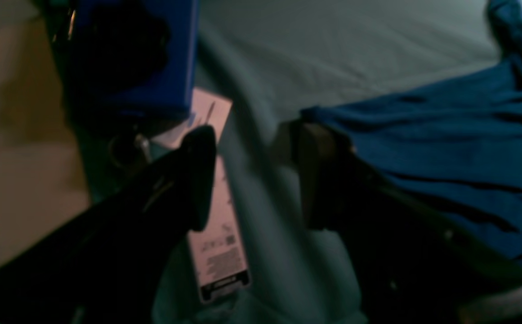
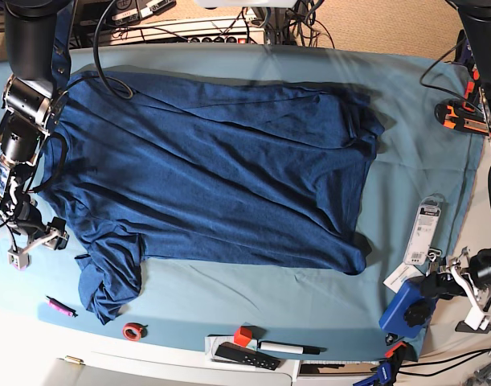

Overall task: Layout the t-shirt on the table in an organized manner, then fold the t-shirt properly
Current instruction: 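Grasp the hem corner of the blue shirt with the left gripper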

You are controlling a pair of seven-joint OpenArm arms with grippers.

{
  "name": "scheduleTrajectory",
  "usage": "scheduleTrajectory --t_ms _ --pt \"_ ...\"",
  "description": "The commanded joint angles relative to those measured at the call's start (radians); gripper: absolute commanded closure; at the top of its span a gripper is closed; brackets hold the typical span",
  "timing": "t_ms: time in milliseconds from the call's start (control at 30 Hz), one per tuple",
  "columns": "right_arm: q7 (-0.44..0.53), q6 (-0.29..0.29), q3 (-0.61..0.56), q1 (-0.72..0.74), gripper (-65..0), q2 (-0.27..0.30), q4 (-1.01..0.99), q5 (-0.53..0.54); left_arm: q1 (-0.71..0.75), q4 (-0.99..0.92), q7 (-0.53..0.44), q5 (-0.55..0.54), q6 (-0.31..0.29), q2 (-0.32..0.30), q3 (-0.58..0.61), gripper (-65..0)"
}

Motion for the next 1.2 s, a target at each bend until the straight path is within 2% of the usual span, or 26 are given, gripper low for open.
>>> scheduleTrajectory --t_ms 0,367,600,867,933,1067,1100,1167 --pt "0.023 0.003 0.002 0.018 -39.1 0.023 0.015 0.006 -0.035 0.014 -0.021 -0.018 -0.006 -0.019 -0.007 -27.8" --pt "0.134 0.002 0.002 -0.103 -39.1 -0.017 0.014 0.009 -0.035 0.014 -0.021 -0.026 -0.007 -0.019 -0.006 -27.8" --pt "0.137 0.044 0.002 -0.094 -39.1 -0.042 0.015 0.069 -0.035 0.014 -0.02 -0.025 -0.007 -0.008 -0.006 -27.8" --pt "0.156 0.043 0.002 -0.095 -38.5 -0.077 0.016 0.065 -0.031 0.013 0.011 -0.025 -0.006 0.004 -0.006 -27.8" --pt "0.177 0.043 0.002 -0.095 -29.9 -0.077 0.016 0.057 -0.016 0.014 0.026 -0.025 -0.002 0.011 -0.006 -27.8" --pt "0.215 0.043 0.002 -0.097 -3.2 -0.077 0.016 0.058 0.039 0.013 0.008 -0.016 0.034 0.045 -0.006 -27.8" --pt "0.216 0.043 0.002 -0.097 0.0 -0.077 0.018 0.058 0.056 0.013 -0.005 -0.009 0.047 0.059 -0.006 -27.9" --pt "0.213 0.043 0.003 -0.097 0.0 -0.077 0.03 0.057 0.088 0.013 -0.051 0.026 0.074 0.09 -0.006 -27.9"
